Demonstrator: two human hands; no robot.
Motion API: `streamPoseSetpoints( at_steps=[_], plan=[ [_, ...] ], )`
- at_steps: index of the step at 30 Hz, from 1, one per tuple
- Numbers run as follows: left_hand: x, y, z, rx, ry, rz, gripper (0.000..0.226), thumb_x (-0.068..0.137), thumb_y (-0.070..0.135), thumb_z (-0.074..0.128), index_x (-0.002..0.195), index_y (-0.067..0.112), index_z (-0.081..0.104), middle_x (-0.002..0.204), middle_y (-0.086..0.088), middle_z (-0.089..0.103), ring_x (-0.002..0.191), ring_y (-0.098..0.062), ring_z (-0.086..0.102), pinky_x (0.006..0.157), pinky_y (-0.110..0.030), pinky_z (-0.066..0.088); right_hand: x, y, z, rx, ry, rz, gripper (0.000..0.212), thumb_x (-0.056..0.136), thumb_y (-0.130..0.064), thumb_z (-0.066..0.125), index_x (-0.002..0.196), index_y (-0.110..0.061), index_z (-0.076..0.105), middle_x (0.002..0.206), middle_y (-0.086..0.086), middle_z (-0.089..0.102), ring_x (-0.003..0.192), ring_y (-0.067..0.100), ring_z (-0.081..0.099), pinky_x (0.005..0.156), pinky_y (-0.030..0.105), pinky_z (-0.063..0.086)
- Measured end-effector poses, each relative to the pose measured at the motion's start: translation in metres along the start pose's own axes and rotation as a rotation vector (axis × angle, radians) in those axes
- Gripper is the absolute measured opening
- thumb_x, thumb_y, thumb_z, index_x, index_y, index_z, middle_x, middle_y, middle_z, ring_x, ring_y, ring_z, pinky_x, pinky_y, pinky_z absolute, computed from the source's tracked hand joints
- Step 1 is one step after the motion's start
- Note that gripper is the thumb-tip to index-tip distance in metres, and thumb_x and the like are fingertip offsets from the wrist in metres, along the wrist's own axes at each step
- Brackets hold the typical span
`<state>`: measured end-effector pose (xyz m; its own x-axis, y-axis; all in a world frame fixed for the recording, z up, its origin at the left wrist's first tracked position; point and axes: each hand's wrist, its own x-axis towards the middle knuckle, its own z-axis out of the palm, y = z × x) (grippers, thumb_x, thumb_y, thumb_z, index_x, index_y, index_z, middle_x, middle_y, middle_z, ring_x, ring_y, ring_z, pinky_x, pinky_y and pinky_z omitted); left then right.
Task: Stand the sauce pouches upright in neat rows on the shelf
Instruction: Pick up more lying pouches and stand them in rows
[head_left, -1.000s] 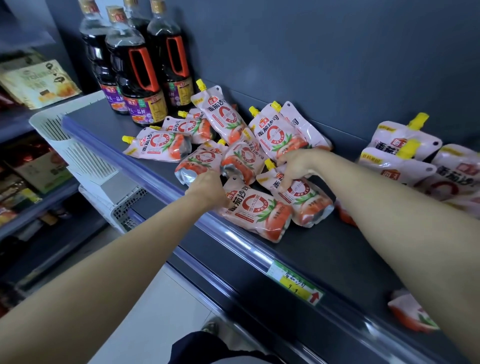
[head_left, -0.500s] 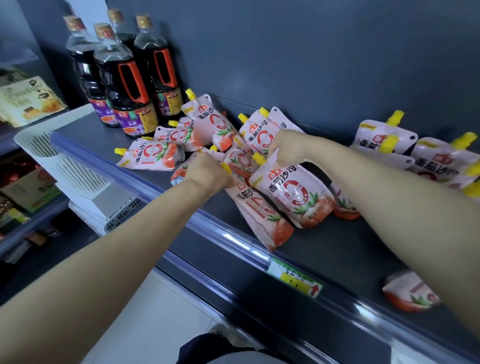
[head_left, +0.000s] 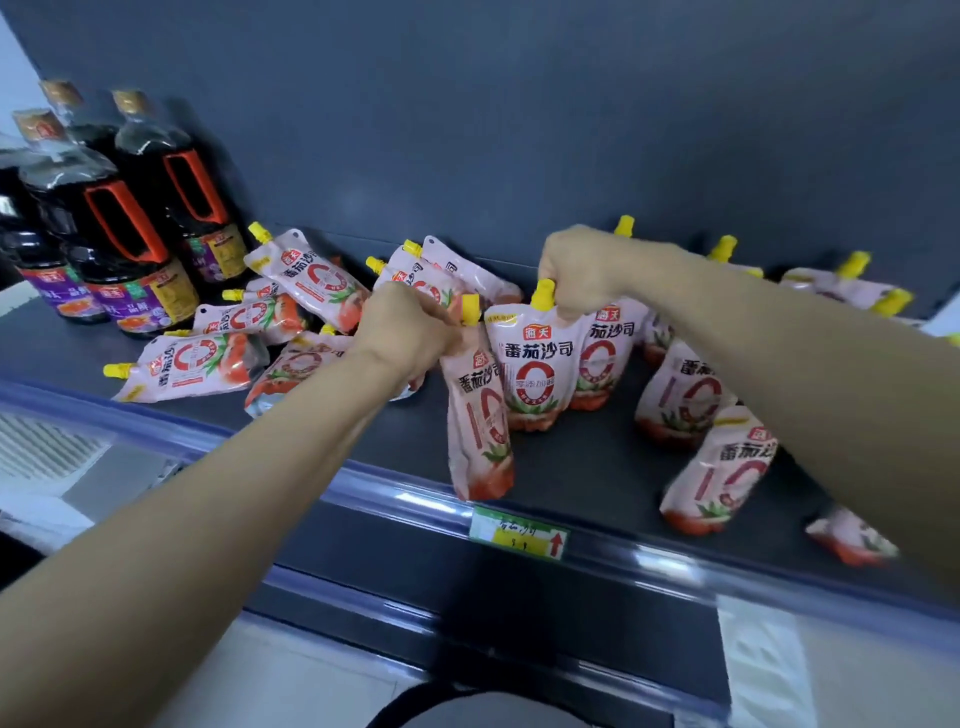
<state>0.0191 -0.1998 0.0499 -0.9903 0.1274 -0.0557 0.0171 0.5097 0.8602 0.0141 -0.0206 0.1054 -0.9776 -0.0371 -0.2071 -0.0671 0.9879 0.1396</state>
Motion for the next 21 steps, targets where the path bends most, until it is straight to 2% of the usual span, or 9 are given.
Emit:
streamPoseSetpoints(
  at_steps=[2,5,6,7,9,11,16,19,21],
  plan=[
    [-0.004,0.009,0.009,-0.001,-0.037,0.045,0.019,0.064,0.010,0.079,0.056,0.013,0.062,0.059,-0.011,0.060,0.051,-0.023,0.051,0.054,-0.026,0.051,-0.008,0.013,0.005,0.002,0.012,0.037,0.011,0.074,-0.007,0.071,0.072,-0.005,0.060,0.059,0.007,0.050,0.071,0.026,0.051,0.048,0.023,0.033],
    [-0.009,0.017,0.020,-0.042,-0.088,0.113,0.024,0.071,0.010,0.078,0.055,0.015,0.060,0.044,0.004,0.052,0.030,-0.002,0.041,0.033,-0.011,0.031,-0.018,0.031,0.012,0.012,0.043,0.078,0.032,0.074,-0.007,0.070,0.056,-0.009,0.044,0.064,0.008,0.050,0.068,0.025,0.049,0.052,0.026,0.034],
    [-0.012,0.019,0.024,-0.069,-0.099,0.128,0.025,0.071,0.010,0.079,0.055,0.015,0.060,0.042,0.006,0.052,0.028,0.000,0.041,0.034,-0.009,0.032,-0.021,0.036,0.015,0.033,0.054,0.094,0.035,0.075,-0.006,0.069,0.055,-0.010,0.040,0.060,0.007,0.047,0.064,0.025,0.048,0.051,0.026,0.032],
    [-0.013,0.020,0.027,-0.092,-0.102,0.145,0.025,0.070,0.009,0.079,0.055,0.015,0.060,0.045,0.005,0.053,0.033,0.001,0.044,0.042,-0.010,0.038,-0.023,0.042,0.018,0.057,0.060,0.116,0.037,0.076,-0.005,0.068,0.055,-0.011,0.038,0.057,0.005,0.043,0.061,0.023,0.045,0.050,0.026,0.031],
    [-0.014,0.021,0.033,-0.122,-0.104,0.168,0.025,0.069,0.007,0.079,0.054,0.017,0.061,0.055,0.001,0.058,0.051,-0.007,0.052,0.065,-0.023,0.048,-0.025,0.049,0.021,0.100,0.062,0.155,0.036,0.076,-0.008,0.070,0.056,-0.010,0.040,0.056,0.004,0.042,0.063,0.025,0.048,0.052,0.027,0.034],
    [-0.015,0.021,0.036,-0.129,-0.119,0.170,0.024,0.068,0.007,0.080,0.055,0.018,0.062,0.059,0.000,0.061,0.057,-0.009,0.054,0.073,-0.028,0.049,-0.025,0.053,0.024,0.133,0.070,0.171,0.032,0.075,-0.013,0.072,0.056,-0.009,0.046,0.057,0.005,0.045,0.068,0.027,0.051,0.058,0.027,0.040],
    [-0.023,0.019,0.033,-0.140,-0.160,0.172,0.021,0.071,0.004,0.078,0.059,0.016,0.065,0.059,0.002,0.063,0.058,-0.007,0.056,0.068,-0.023,0.048,-0.025,0.061,0.031,0.154,0.157,0.207,0.036,0.075,-0.012,0.067,0.052,-0.011,0.040,0.058,0.005,0.041,0.070,0.029,0.051,0.057,0.028,0.038],
    [-0.025,0.018,0.033,-0.139,-0.160,0.182,0.024,0.070,0.005,0.078,0.055,0.018,0.064,0.048,0.011,0.063,0.050,-0.003,0.057,0.057,-0.015,0.048,-0.026,0.063,0.031,0.168,0.192,0.220,0.038,0.077,-0.007,0.065,0.051,-0.012,0.036,0.057,0.005,0.039,0.069,0.030,0.049,0.047,0.024,0.031],
    [-0.026,0.018,0.034,-0.131,-0.158,0.197,0.025,0.069,0.006,0.079,0.054,0.019,0.064,0.043,0.012,0.062,0.048,-0.002,0.057,0.055,-0.013,0.049,-0.026,0.064,0.031,0.173,0.203,0.227,0.037,0.076,-0.005,0.064,0.051,-0.012,0.037,0.057,0.005,0.040,0.068,0.030,0.049,0.047,0.023,0.032]
  ],
)
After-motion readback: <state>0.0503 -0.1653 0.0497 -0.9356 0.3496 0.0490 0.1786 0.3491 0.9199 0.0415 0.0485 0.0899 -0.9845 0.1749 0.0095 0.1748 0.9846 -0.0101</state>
